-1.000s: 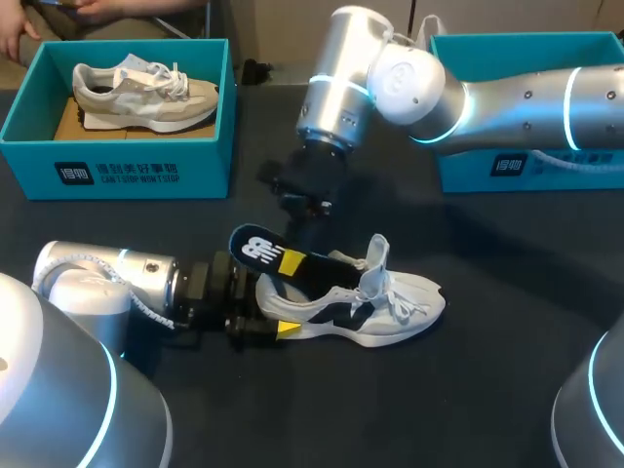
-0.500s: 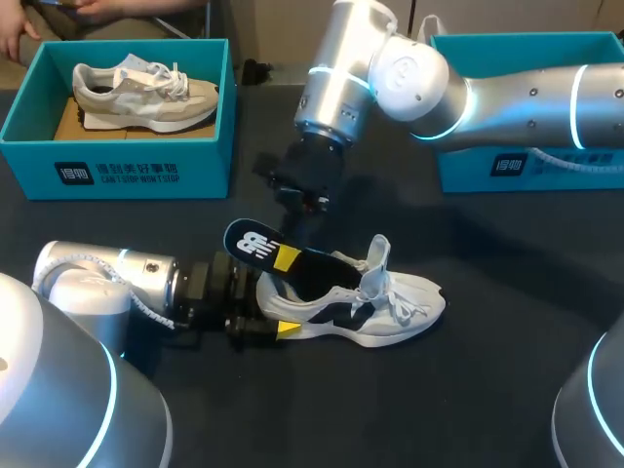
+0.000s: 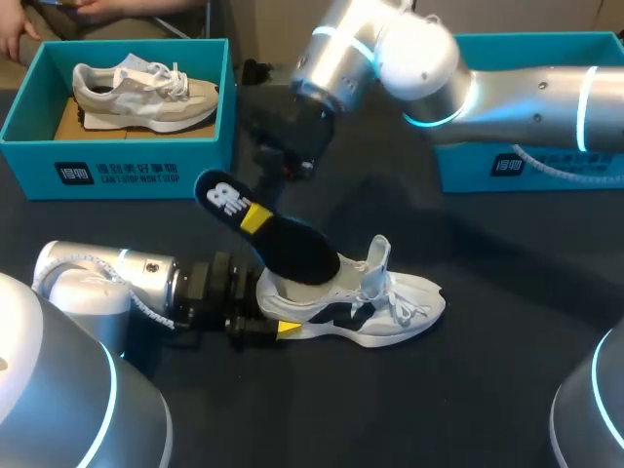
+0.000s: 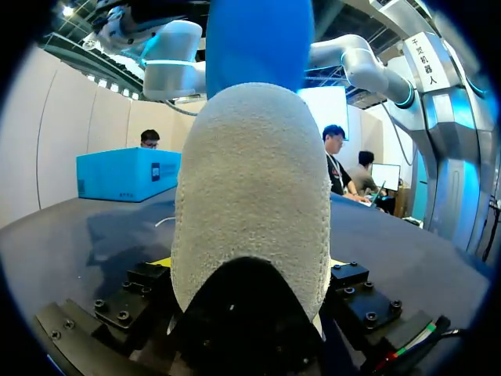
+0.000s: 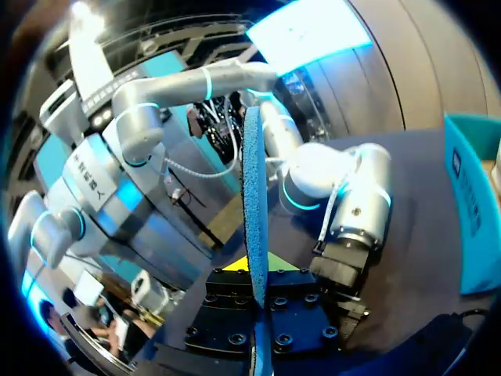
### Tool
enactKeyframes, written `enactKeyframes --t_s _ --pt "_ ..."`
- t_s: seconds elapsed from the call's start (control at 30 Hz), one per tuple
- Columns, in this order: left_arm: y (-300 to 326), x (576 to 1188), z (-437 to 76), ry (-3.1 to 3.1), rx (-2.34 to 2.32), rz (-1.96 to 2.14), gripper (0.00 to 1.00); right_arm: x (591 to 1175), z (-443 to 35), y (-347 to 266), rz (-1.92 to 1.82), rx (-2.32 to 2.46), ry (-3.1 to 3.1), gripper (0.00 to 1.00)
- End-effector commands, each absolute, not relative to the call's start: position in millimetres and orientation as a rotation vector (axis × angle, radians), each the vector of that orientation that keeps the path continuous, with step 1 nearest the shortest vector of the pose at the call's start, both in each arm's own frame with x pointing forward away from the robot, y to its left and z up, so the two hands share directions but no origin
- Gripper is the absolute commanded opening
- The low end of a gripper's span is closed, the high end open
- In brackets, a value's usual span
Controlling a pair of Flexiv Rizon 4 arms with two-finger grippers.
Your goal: Take the shoe out of the shoebox, open the shoe tongue, remove and reinsert the insole, then place the shoe into the shoebox
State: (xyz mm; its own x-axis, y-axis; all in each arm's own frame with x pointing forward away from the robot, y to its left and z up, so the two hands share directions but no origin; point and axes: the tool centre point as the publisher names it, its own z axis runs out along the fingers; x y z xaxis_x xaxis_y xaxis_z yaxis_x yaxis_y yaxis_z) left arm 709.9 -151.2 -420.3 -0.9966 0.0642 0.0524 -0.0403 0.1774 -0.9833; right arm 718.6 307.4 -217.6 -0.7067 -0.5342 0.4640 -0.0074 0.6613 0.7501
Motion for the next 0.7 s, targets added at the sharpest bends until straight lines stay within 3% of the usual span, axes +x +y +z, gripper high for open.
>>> enactKeyframes --t_s 0.03,0.4,0.7 --pt "-152.0 709.6 -420.5 -2.347 -0.022 1.965 0.00 697.0 -200.9 284.9 -1.030 0.378 -2.277 0.00" --pt "-152.0 709.6 -420.5 -2.347 -0.022 1.965 0.00 695.6 -200.8 288.9 -1.066 0.398 -2.270 0.00" --pt "-152.0 709.6 -420.5 -2.347 -0.022 1.965 0.00 669.2 -107.0 284.4 -1.142 0.330 -2.366 0.00"
